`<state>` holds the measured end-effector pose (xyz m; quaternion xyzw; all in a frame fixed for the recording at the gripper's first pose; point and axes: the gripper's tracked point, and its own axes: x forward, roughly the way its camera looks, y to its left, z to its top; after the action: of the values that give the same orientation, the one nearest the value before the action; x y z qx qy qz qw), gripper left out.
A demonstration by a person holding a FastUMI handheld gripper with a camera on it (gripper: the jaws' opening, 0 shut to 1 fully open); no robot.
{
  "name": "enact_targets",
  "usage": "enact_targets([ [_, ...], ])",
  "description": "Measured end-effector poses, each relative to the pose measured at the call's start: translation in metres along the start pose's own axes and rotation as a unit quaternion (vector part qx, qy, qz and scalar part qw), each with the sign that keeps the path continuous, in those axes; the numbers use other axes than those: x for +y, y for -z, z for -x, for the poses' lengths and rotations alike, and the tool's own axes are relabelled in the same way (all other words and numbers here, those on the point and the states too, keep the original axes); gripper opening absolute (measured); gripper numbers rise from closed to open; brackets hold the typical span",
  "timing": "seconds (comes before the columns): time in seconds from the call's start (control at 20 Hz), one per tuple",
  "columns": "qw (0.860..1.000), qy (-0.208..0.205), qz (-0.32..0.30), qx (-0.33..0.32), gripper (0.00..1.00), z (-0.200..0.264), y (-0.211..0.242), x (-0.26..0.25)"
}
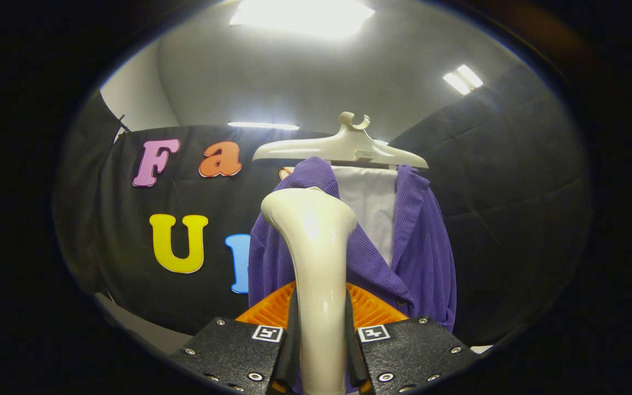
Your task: Iron the clothes twice with a garment steamer, once on the left side and once on the right side.
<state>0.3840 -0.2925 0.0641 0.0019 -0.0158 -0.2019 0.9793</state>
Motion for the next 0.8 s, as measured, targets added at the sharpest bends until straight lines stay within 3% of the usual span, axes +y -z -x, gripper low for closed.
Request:
enact_targets([
  [0.8, 0.995, 0.003, 0.017, 0.098, 0.35, 0.046, 0.131, -0.023],
])
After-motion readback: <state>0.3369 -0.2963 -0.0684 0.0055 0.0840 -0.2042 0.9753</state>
